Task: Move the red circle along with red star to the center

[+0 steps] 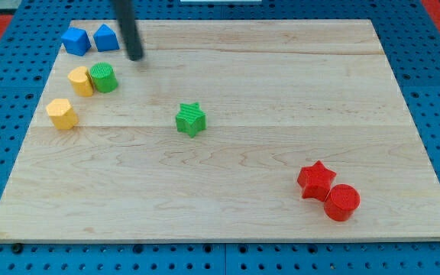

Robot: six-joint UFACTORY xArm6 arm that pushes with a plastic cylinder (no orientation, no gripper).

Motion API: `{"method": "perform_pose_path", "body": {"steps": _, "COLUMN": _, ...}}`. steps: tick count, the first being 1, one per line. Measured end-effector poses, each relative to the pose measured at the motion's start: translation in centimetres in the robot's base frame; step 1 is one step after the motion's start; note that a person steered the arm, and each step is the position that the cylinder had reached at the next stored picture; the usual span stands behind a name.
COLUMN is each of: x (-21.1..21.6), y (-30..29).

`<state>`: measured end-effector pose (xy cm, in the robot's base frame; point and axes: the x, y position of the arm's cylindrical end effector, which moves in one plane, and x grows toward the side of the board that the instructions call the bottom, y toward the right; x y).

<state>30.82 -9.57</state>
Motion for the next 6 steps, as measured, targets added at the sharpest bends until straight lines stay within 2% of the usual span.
{"method": "perform_pose_path", "body": {"steps": 1, "x": 5.5, "y": 9.2}}
{"method": "perform_pose_path", "body": {"steps": 3, "x": 15.1, "y": 34.1}}
{"method": "perform_pose_path", "body": {"steps": 4, "x": 25.4, "y": 34.6}}
{"method": "perform_pose_path", "body": {"steps": 5, "x": 31.0, "y": 34.6}}
{"method": "perform_pose_path", "body": {"steps": 6, "x": 30.7, "y": 28.6}}
